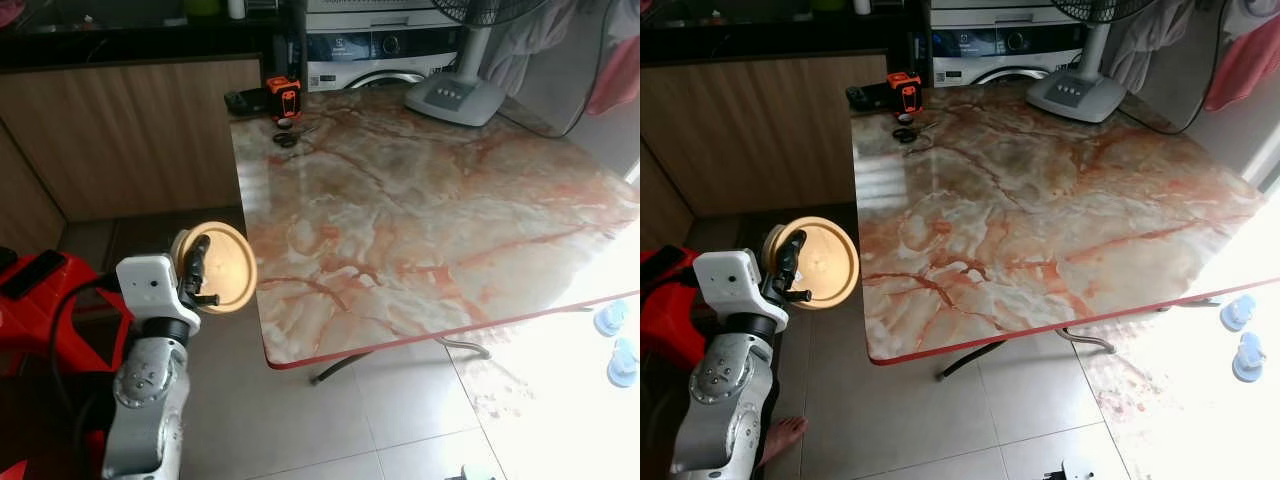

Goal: Restocking fridge

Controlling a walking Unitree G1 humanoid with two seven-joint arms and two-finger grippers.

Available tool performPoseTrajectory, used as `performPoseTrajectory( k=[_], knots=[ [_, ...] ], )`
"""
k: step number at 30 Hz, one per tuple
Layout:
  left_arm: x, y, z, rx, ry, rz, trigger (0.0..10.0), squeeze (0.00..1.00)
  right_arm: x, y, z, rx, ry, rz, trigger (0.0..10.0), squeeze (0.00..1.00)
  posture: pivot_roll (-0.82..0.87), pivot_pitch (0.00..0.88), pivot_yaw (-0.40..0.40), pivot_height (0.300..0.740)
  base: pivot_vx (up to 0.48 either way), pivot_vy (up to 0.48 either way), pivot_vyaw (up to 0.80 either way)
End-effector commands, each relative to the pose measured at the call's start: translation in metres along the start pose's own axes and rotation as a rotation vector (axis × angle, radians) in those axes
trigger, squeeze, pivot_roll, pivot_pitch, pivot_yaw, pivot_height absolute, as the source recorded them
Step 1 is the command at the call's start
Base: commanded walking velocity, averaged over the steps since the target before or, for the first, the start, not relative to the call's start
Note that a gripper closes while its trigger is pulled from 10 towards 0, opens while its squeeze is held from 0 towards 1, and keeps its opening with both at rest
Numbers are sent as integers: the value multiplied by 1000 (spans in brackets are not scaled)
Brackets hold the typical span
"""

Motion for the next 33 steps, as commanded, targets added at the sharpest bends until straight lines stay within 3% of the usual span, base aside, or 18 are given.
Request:
performPoseTrajectory(
  k=[1,9,21,33],
  knots=[
    [4,0,7,51,-35,-5,10000,0,-1,-2,-2,25,0,-15,10000,0,-73,9,-24,740,0,0,0],
    [6,-9,14,84,-58,-36,10000,0,0,0,2,71,-34,-6,10000,0,-76,26,-19,740,0,0,0],
    [9,-27,13,57,-58,-107,10000,0,0,-1,3,106,-39,-28,10000,0,-79,38,-14,740,0,0,0],
    [9,-37,11,59,-51,-154,10000,0,0,-2,2,106,-32,-29,10000,0,-79,46,-18,740,0,0,-791]
  ],
)
Point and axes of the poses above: a point about 5 cm out from each wrist's last joint towards the gripper, its own x axis pointing out of the wrist towards the gripper, its own z axis along the axis of the wrist's last joint, y = z × x, the point moved 4 cm from there along x, pointing out of the wrist towards the gripper, and after that the axes turned 6 degrees about -x, right-handed, at the moved point
